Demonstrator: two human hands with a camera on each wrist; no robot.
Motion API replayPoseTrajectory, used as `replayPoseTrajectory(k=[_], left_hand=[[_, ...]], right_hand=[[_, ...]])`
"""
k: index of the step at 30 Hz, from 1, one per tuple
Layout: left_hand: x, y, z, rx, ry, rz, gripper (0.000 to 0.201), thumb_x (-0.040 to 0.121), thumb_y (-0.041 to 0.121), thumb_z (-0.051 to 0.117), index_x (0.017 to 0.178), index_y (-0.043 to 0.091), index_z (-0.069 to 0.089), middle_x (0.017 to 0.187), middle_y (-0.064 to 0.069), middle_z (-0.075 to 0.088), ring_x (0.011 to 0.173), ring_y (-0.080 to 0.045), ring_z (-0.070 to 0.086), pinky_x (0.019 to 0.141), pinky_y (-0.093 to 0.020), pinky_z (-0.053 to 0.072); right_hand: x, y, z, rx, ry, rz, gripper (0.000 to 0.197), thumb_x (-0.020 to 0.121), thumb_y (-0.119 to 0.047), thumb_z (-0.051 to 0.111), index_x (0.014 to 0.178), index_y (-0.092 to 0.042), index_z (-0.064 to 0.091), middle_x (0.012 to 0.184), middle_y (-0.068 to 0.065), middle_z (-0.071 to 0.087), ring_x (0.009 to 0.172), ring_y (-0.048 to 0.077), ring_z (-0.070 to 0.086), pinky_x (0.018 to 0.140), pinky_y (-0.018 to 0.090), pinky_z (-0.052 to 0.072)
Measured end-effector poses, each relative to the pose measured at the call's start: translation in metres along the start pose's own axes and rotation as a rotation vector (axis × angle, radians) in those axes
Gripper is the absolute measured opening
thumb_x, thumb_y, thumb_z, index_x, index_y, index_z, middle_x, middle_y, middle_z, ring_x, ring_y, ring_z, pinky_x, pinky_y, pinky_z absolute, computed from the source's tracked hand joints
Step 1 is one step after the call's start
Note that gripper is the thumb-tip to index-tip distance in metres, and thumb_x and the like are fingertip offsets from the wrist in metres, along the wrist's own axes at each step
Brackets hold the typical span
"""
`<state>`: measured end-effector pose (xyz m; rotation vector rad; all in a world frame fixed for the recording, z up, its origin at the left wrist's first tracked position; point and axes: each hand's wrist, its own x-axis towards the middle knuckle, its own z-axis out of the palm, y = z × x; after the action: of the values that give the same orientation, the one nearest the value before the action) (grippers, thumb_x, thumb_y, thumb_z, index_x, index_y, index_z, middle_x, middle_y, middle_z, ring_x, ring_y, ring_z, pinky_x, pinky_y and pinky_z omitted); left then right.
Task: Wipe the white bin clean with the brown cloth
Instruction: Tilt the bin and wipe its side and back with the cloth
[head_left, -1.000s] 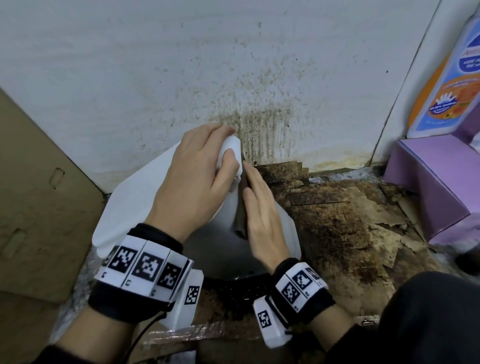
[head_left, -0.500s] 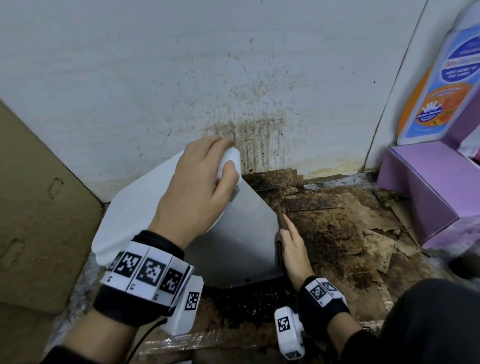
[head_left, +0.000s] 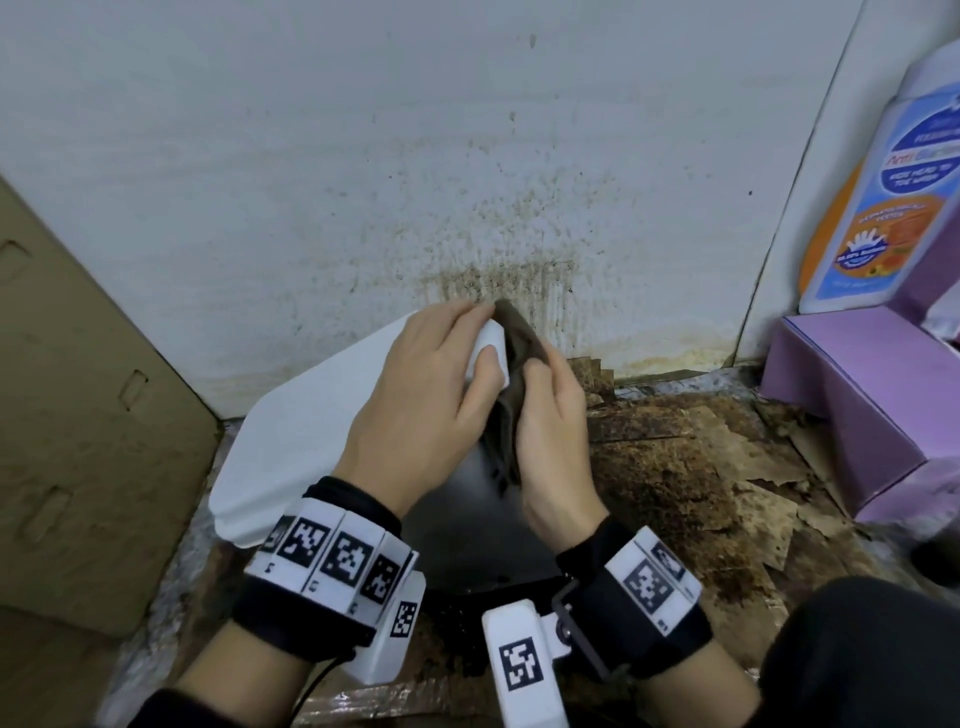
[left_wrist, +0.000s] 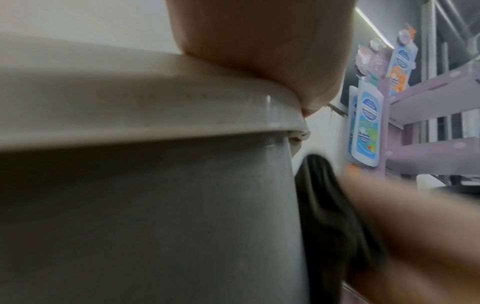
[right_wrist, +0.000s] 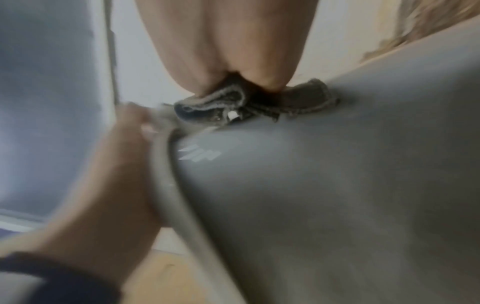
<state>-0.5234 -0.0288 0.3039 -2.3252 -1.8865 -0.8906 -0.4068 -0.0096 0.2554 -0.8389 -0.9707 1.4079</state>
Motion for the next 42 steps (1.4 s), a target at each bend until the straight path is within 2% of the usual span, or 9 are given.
replayPoseTrajectory(k=[3,8,16,20,23,27,34,37,42], left_hand=[[0.001,0.007,0.004,-0.043,0.019,-0.004,0.048,0.107,0.029,0.032,0.150,0.010,0.044,0.148,-0.001,0.047,0.138,-0.011,0.037,0.118,-0.022,0.025],[0.003,0.016,0.007,-0.232,0.059,-0.052,0.041,0.107,0.020,0.033,0.147,0.014,0.044,0.143,0.003,0.048,0.134,-0.009,0.041,0.114,-0.024,0.032],[0.003,0.033,-0.007,-0.509,0.325,-0.042,0.032,0.093,-0.003,0.048,0.113,0.015,0.065,0.106,0.003,0.063,0.105,-0.012,0.061,0.092,-0.021,0.047],[-0.013,0.007,-0.011,-0.273,0.270,-0.110,0.027,0.097,0.006,0.048,0.119,0.016,0.061,0.113,0.004,0.059,0.107,-0.010,0.055,0.095,-0.023,0.044],[-0.035,-0.030,-0.011,-0.099,0.211,-0.273,0.030,0.099,0.015,0.049,0.128,0.014,0.056,0.124,-0.002,0.055,0.117,-0.021,0.049,0.101,-0.030,0.038],[-0.057,-0.059,-0.015,0.074,0.083,-0.540,0.054,0.100,0.047,0.046,0.143,0.014,0.044,0.139,-0.015,0.045,0.130,-0.034,0.037,0.109,-0.048,0.032],[-0.083,-0.053,-0.008,-0.271,-0.167,-0.871,0.122,0.072,0.092,0.049,0.159,0.018,0.007,0.160,-0.019,0.015,0.148,-0.039,0.021,0.113,-0.057,0.029],[-0.086,-0.044,0.002,-0.352,-0.128,-0.889,0.116,0.071,0.090,0.054,0.158,0.027,0.009,0.159,-0.017,0.022,0.143,-0.035,0.032,0.110,-0.051,0.035],[-0.082,-0.041,0.012,-0.411,-0.102,-0.865,0.117,0.064,0.091,0.061,0.155,0.032,0.018,0.157,-0.010,0.033,0.146,-0.031,0.026,0.114,-0.055,0.035]], right_hand=[[0.004,-0.019,-0.001,0.054,-0.030,-0.026,0.041,0.110,-0.017,0.033,0.140,-0.023,0.060,0.131,0.003,0.070,0.122,0.021,0.066,0.109,0.049,0.050],[0.000,-0.027,-0.011,-0.082,-0.109,-0.076,0.039,0.111,-0.017,0.036,0.142,-0.026,0.056,0.129,-0.007,0.070,0.119,0.009,0.066,0.106,0.039,0.053],[-0.001,-0.033,-0.033,-0.321,-0.100,-0.156,0.039,0.105,-0.041,0.050,0.144,-0.036,0.051,0.141,-0.018,0.058,0.129,0.004,0.057,0.108,0.042,0.050],[0.003,-0.038,-0.049,-0.428,-0.074,-0.161,0.044,0.101,-0.045,0.057,0.144,-0.038,0.050,0.143,-0.023,0.055,0.132,-0.001,0.053,0.111,0.040,0.048],[0.007,-0.045,-0.067,-0.520,-0.107,-0.151,0.049,0.101,-0.043,0.058,0.148,-0.036,0.046,0.148,-0.023,0.052,0.135,-0.004,0.048,0.115,0.036,0.045],[0.012,-0.046,-0.092,-0.620,-0.161,-0.142,0.052,0.100,-0.050,0.058,0.149,-0.040,0.044,0.149,-0.026,0.049,0.137,-0.006,0.046,0.116,0.034,0.042],[0.015,-0.045,-0.122,-0.629,-0.060,-0.089,0.050,0.094,-0.058,0.063,0.140,-0.043,0.050,0.141,-0.024,0.056,0.130,0.000,0.053,0.110,0.035,0.046],[0.016,-0.043,-0.135,-0.656,-0.031,-0.063,0.052,0.091,-0.061,0.065,0.137,-0.041,0.052,0.137,-0.023,0.058,0.128,0.000,0.054,0.108,0.035,0.047],[0.017,-0.043,-0.150,-0.672,-0.009,-0.031,0.060,0.086,-0.055,0.075,0.138,-0.035,0.052,0.138,-0.018,0.058,0.129,0.005,0.054,0.105,0.035,0.048]])
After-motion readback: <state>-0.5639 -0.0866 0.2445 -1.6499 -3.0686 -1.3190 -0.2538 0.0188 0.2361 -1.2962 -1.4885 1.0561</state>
